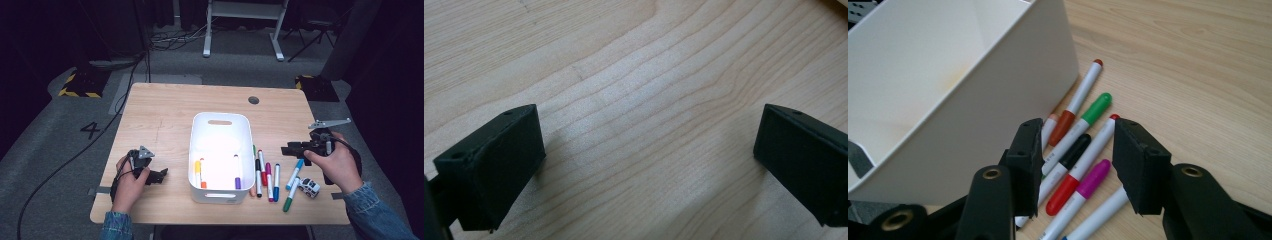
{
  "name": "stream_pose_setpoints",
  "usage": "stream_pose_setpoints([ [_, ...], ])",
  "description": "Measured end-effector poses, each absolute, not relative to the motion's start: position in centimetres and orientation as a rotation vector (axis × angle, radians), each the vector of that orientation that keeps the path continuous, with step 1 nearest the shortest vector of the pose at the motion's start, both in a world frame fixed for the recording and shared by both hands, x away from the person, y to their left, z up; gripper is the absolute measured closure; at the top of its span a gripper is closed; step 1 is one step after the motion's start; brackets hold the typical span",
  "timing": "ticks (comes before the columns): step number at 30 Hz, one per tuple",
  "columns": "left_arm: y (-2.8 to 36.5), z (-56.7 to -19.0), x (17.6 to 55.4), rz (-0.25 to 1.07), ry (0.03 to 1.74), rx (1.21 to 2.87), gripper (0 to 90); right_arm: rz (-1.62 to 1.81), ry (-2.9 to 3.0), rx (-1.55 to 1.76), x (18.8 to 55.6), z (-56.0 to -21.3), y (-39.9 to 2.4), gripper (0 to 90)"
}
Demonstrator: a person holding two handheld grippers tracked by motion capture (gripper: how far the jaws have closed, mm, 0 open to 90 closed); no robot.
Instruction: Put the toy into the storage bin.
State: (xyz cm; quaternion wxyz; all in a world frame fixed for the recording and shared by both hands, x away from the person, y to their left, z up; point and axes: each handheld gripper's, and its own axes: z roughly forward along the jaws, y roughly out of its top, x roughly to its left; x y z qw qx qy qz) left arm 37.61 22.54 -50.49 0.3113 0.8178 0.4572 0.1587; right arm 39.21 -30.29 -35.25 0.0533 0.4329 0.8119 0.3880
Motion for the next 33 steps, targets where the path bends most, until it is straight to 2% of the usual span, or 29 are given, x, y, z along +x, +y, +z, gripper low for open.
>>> stream_pose_setpoints([
  [9,22.5,-50.5,37.6,0.419,1.205,2.158,0.1,1.067,2.444,1.41,39.8,-37.2,-32.2,54.7],
  [19,22.5,-50.5,37.6,0.424,1.207,2.155,0.0,0.901,2.453,1.582,40.6,-41.6,-34.5,53.5],
  [33,22.5,-50.5,37.6,0.424,1.207,2.155,0.1,0.785,2.462,1.733,40.6,-45.3,-35.5,54.2],
])
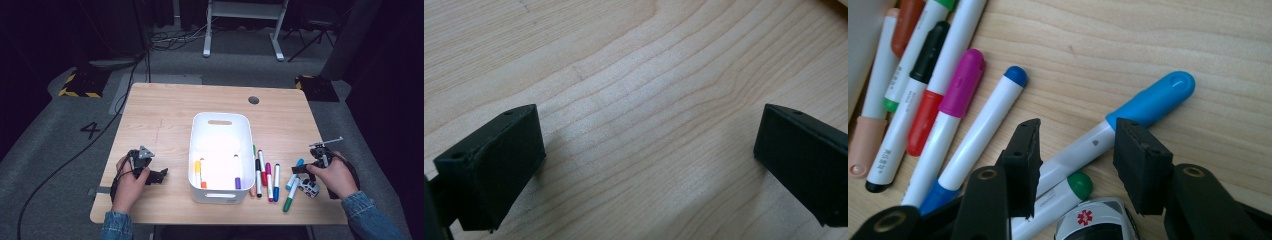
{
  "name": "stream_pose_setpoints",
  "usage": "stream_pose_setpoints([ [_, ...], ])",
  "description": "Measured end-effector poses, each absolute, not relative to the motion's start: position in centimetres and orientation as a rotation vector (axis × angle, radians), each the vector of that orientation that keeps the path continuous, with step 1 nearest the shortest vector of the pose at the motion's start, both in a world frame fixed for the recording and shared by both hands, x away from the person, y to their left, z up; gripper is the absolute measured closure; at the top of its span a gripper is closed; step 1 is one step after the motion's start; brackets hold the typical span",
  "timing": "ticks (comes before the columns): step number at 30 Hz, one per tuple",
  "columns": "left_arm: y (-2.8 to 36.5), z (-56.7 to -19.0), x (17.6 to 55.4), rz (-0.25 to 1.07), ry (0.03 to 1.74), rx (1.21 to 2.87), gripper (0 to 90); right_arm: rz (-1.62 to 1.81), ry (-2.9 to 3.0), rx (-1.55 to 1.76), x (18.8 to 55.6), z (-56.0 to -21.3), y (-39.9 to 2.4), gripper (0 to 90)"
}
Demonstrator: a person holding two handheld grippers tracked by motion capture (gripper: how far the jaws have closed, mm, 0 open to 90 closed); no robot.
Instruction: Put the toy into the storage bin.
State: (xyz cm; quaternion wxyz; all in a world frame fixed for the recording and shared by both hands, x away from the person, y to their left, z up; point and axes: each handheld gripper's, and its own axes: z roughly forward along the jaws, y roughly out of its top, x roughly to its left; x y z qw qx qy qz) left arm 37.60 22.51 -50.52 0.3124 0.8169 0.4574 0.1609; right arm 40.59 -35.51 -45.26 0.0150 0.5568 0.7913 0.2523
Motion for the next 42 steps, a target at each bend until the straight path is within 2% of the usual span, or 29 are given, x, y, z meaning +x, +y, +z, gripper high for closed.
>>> stream_pose_setpoints([
  [21,22.5,-50.5,37.6,0.425,1.206,2.156,0.1,0.79,2.463,1.751,42.4,-46.8,-32.8,57.4],
  [34,22.5,-50.5,37.6,0.424,1.206,2.156,0.0,0.739,2.486,1.623,43.5,-47.0,-31.7,75.4],
  [42,22.5,-50.5,37.6,0.424,1.206,2.157,0.1,0.708,2.498,1.58,43.8,-46.9,-31.3,76.8],
])
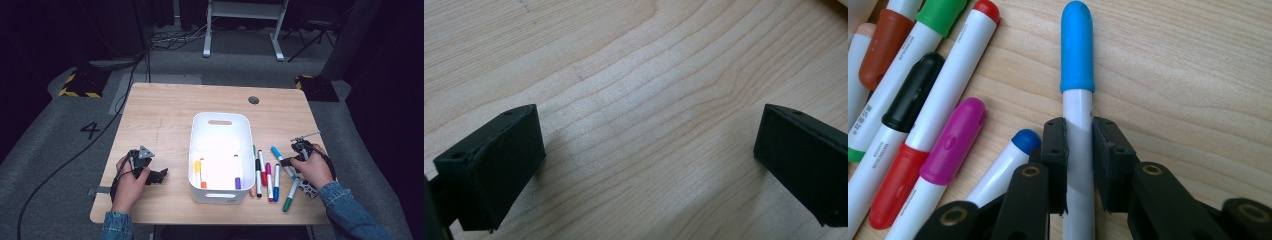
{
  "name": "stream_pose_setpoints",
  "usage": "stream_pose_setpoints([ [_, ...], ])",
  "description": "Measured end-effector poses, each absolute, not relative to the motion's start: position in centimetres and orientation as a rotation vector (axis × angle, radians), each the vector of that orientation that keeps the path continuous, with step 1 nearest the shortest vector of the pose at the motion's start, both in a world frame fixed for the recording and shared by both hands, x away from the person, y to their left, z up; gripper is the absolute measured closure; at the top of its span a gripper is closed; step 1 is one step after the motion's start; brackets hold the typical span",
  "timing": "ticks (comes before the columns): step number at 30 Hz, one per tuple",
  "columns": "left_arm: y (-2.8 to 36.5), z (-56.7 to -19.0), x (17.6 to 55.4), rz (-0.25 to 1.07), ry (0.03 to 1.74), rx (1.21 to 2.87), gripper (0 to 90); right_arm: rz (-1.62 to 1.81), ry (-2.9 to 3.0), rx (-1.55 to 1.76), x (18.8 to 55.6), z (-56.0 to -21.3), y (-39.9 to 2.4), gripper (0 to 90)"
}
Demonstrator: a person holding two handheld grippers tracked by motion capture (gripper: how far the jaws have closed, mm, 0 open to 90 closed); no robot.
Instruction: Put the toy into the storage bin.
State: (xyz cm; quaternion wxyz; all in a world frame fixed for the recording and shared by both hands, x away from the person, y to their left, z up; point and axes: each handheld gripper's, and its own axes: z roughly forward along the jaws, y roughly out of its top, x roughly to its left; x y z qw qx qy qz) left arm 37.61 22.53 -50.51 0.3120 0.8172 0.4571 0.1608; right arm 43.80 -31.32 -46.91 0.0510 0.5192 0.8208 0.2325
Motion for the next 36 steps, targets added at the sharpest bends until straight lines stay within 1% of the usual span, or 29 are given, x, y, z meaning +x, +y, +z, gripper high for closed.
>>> stream_pose_setpoints([
  [6,22.5,-50.5,37.6,0.424,1.207,2.157,0.1,0.726,2.495,1.573,43.8,-46.9,-31.3,76.9],
  [12,22.5,-50.5,37.6,0.424,1.206,2.156,0.1,0.771,2.48,1.56,43.7,-46.1,-31.5,76.9],
  [26,22.5,-50.5,37.6,0.424,1.206,2.156,0.0,0.925,2.468,1.486,42.7,-42.1,-31.3,76.9],
  [36,22.5,-50.5,37.6,0.425,1.206,2.156,0.0,1.053,2.489,1.433,41.5,-38.7,-30.2,76.9],
])
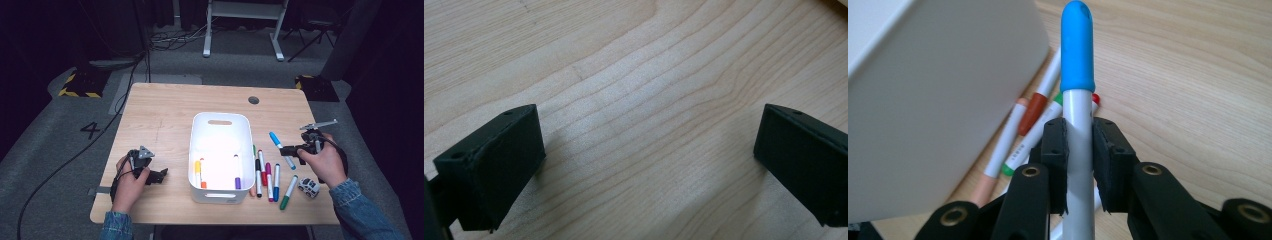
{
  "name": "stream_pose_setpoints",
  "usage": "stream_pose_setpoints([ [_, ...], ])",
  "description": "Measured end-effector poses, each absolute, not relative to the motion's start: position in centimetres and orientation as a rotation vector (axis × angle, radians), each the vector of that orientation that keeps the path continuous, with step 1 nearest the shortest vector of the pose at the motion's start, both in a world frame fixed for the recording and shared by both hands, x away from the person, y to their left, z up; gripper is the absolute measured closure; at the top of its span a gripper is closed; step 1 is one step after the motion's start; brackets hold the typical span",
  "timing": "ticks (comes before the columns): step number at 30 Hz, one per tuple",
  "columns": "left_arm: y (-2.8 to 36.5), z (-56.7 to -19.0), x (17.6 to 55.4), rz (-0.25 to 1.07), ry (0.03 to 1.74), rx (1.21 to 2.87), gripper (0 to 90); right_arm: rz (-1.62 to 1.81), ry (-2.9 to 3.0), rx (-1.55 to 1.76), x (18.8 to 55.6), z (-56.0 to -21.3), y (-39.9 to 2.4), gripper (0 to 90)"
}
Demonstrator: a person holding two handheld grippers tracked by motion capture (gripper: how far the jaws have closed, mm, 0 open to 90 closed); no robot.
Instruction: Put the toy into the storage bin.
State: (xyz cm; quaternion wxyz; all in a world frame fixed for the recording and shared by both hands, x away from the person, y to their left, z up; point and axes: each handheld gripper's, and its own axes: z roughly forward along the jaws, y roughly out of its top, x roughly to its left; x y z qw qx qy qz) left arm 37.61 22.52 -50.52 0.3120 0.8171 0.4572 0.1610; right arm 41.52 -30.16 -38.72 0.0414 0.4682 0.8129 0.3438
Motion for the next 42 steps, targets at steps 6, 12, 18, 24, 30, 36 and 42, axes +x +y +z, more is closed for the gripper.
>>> stream_pose_setpoints([
  [6,22.5,-50.5,37.6,0.425,1.206,2.155,0.0,1.109,2.516,1.374,40.8,-37.0,-29.1,76.9],
  [12,22.5,-50.5,37.6,0.424,1.206,2.157,0.0,1.152,2.546,1.308,40.0,-35.7,-27.9,76.9],
  [18,22.5,-50.5,37.6,0.425,1.206,2.157,0.0,1.179,2.579,1.265,39.3,-34.6,-26.5,76.9],
  [24,22.5,-50.5,37.6,0.424,1.206,2.157,0.0,1.205,2.61,1.206,38.8,-33.8,-25.2,76.9],
  [30,22.5,-50.5,37.6,0.424,1.206,2.157,0.0,1.219,2.639,1.161,38.4,-33.3,-24.2,76.9],
  [36,22.5,-50.5,37.6,0.424,1.206,2.156,0.0,1.246,2.673,1.121,38.1,-32.9,-22.9,76.9],
  [42,22.5,-50.5,37.6,0.42,1.206,2.155,0.0,1.262,2.706,1.069,37.8,-32.6,-21.3,76.9],
])
